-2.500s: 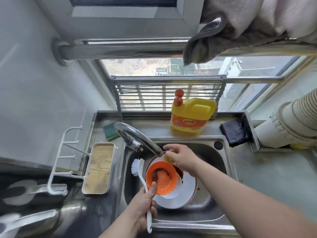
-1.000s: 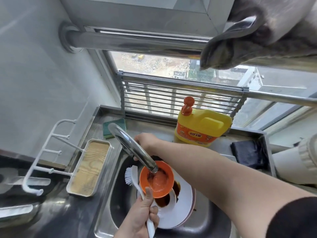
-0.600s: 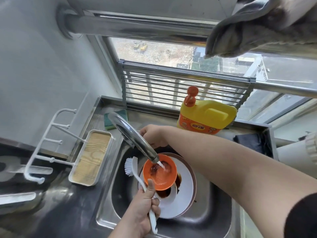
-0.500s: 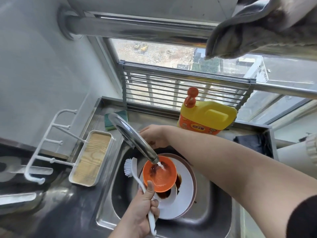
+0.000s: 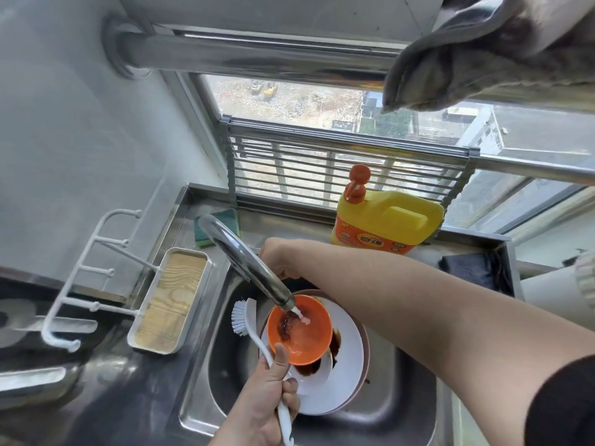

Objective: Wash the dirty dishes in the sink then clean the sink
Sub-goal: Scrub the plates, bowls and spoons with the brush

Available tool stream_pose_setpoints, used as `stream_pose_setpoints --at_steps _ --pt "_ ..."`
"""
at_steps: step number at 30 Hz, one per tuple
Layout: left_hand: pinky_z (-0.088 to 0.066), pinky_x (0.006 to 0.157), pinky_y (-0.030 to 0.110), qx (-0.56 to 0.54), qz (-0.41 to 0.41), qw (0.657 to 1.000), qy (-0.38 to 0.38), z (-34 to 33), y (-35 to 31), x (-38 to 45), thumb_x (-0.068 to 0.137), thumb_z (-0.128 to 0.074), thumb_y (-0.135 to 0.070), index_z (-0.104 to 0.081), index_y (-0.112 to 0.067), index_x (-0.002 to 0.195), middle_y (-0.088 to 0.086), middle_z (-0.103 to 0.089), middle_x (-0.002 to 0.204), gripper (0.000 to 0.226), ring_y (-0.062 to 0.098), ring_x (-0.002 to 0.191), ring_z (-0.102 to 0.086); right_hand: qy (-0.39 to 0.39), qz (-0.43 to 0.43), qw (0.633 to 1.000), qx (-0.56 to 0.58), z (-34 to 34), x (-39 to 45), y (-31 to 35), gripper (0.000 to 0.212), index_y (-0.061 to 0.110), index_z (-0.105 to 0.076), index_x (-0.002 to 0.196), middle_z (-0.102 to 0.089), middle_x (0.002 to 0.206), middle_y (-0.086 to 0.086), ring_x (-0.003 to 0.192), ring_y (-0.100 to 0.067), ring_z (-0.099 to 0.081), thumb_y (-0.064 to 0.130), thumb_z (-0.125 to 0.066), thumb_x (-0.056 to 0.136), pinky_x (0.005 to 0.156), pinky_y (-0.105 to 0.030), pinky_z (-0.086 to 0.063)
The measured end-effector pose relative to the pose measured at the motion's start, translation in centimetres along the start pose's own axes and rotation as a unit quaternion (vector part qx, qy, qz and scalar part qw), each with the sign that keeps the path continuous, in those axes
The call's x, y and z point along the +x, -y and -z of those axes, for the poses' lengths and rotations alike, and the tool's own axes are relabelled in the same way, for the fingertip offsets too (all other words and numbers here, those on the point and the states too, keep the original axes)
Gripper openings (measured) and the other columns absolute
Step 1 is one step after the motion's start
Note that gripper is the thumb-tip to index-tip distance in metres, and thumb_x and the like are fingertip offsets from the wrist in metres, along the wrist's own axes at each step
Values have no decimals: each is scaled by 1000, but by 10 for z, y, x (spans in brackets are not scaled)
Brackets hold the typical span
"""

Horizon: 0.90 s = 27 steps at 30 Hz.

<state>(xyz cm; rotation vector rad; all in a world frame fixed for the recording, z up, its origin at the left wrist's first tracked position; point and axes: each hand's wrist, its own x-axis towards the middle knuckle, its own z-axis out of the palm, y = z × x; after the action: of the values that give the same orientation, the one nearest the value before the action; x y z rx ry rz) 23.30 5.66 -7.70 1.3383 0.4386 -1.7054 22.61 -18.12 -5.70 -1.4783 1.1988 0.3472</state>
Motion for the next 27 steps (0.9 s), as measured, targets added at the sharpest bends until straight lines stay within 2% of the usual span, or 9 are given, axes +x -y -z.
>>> stream_pose_setpoints --at_steps 2,4,8,11,15,18,20,25,27 --pt "-36 33 18 4 -4 1000 4 2 -1 0 51 -89 -46 -59 -23 121 -4 -48 63 80 7 47 -37 10 11 1000 -4 3 -2 -2 20 1 -71 102 -65 79 -4 63 -14 -57 20 -70 98 52 -22 -50" --pt "-35 33 17 11 -8 1000 3 4 0 1 51 -88 -46 -59 -22 122 -4 -48 64 80 6 47 -37 45 22 998 38 12 -6 -9 30 5 -74 111 -76 87 -3 76 -14 -69 32 -73 97 68 -25 -62" --pt "-35 33 17 16 -15 1000 -5 4 -1 -3 59 -84 -47 -60 -20 123 -4 -52 62 74 5 47 -36 22 37 998 36 29 -24 -43 59 23 -61 139 -76 107 3 95 -20 -74 66 -53 99 88 -41 -62" --pt "-33 33 16 27 -23 999 -10 2 -1 -9 63 -82 -49 -60 -21 120 -6 -48 63 66 4 47 -34 -111 75 986 96 24 -57 -98 32 29 -67 125 -74 106 4 92 -15 -71 50 -60 102 88 -41 -62" --pt "-34 33 15 28 -29 999 -36 -2 5 -21 71 -79 -50 -59 -21 120 -5 -50 65 60 5 47 -36 -248 -10 944 219 -34 -142 -169 7 28 -70 98 -74 85 2 71 -9 -69 23 -67 94 68 -36 -58" --pt "-36 33 15 8 -34 998 -49 -10 15 -30 74 -77 -48 -54 -20 115 -3 -43 63 55 4 43 -35 -117 -43 943 308 -102 -204 -171 5 22 -68 84 -69 71 -2 58 -13 -64 24 -72 86 59 -38 -52" --pt "-34 32 17 -3 -38 998 -53 -16 26 -37 77 -74 -49 -51 -19 111 -1 -37 60 50 5 39 -33 -40 -49 958 281 -131 -226 -161 25 21 -65 90 -66 70 4 64 -13 -65 36 -73 72 64 -30 -52" --pt "-39 38 20 -46 -40 997 -52 -25 41 -51 76 -74 -51 -52 -21 105 -1 -29 55 47 7 35 -32 -44 -85 910 404 -145 -235 -161 23 7 -57 102 -67 82 -12 61 -25 -61 -3 -57 81 55 -30 -44" --pt "-36 32 16 -58 -44 996 -47 -27 38 -55 75 -74 -49 -54 -23 109 -3 -32 57 48 4 36 -34 -58 -90 913 394 -135 -241 -170 24 9 -57 109 -63 85 -19 57 -28 -60 -1 -54 88 51 -29 -39"
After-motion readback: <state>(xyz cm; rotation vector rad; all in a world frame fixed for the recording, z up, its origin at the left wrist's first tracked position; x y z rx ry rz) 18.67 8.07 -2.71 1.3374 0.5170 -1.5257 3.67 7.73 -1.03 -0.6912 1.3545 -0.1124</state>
